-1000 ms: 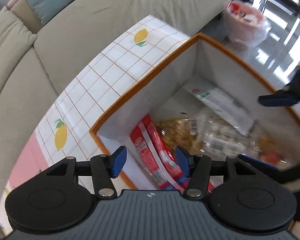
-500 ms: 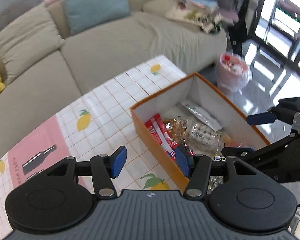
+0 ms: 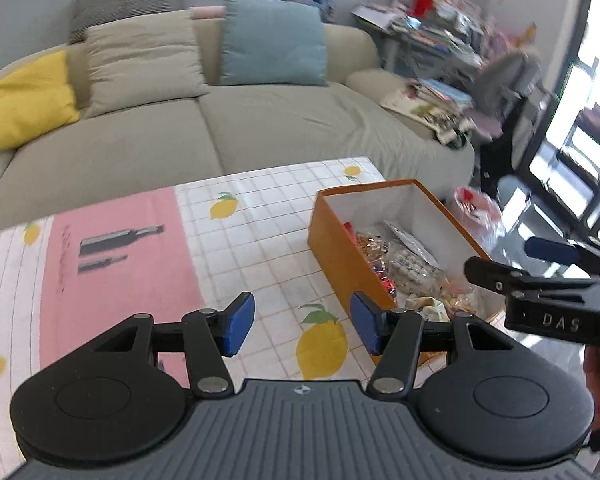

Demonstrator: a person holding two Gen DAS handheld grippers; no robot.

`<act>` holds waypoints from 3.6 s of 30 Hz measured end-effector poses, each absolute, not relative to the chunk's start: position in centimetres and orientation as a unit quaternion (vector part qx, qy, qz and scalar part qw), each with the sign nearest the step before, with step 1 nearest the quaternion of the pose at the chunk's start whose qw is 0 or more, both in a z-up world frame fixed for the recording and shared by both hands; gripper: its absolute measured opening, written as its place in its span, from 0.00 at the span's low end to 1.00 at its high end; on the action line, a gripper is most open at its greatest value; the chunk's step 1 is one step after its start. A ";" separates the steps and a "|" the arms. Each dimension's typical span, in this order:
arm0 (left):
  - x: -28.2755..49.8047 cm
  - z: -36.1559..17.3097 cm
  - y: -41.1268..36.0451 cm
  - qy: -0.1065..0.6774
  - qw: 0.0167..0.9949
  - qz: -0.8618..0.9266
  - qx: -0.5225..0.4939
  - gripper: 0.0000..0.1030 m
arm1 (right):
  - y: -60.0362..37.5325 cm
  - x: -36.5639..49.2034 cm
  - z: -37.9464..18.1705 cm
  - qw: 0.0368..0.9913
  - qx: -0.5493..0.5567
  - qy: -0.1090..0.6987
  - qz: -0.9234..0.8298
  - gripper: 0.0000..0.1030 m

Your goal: Organize snacks

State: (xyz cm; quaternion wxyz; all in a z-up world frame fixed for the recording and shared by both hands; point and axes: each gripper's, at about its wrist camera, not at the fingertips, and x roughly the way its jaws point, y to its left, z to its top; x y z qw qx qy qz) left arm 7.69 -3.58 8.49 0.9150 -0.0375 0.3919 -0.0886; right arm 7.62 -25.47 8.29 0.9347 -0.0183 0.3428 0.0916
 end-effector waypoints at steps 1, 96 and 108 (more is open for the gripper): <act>7.1 8.3 -3.2 0.392 0.915 -0.085 -0.040 0.64 | -25.0 6.7 8.2 0.939 -0.027 0.331 0.084 0.81; 2.0 0.1 -3.1 0.407 0.911 -0.061 -0.026 0.64 | -21.7 1.0 -1.0 0.928 -0.067 0.365 0.032 0.91; 2.1 0.4 -2.7 0.406 0.912 -0.058 -0.025 0.64 | -21.8 1.0 -1.0 0.928 -0.065 0.366 0.031 0.91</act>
